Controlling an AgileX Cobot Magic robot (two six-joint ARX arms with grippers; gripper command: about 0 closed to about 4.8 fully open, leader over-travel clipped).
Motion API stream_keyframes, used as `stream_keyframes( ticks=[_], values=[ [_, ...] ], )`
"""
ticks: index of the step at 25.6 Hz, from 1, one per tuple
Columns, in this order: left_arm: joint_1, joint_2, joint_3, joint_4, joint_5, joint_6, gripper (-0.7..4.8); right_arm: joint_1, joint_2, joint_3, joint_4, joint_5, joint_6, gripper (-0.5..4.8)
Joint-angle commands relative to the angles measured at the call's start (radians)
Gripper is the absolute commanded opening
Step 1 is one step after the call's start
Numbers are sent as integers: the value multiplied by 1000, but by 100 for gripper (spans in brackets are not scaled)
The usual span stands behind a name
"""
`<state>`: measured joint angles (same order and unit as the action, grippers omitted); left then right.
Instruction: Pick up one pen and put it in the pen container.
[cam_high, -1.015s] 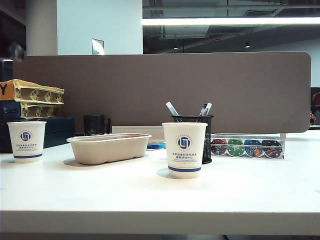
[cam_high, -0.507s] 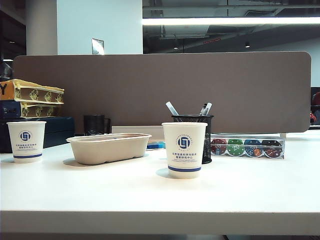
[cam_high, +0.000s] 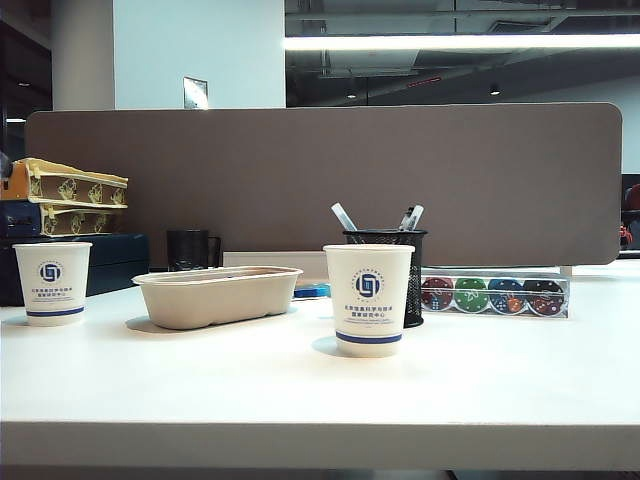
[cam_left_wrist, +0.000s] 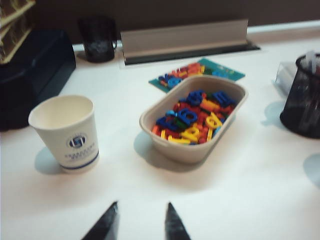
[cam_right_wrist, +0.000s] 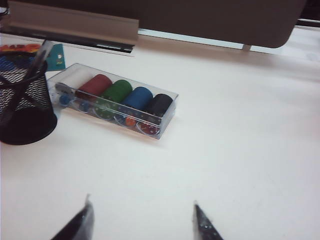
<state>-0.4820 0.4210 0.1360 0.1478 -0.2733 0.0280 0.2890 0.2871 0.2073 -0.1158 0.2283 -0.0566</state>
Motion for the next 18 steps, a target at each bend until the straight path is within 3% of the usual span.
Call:
stream_keyframes(
  ticks=[1, 5, 18],
  values=[
    [1, 4, -11, 26, -3, -4, 116, -1, 1, -1, 30, 10, 5, 243],
    [1, 4, -16, 25, -3, -11, 116, 0, 1, -1, 30, 66, 13, 243],
    [2, 4, -60, 27, -3, -44, 116, 0, 0, -24, 53, 87, 32, 242]
  ],
)
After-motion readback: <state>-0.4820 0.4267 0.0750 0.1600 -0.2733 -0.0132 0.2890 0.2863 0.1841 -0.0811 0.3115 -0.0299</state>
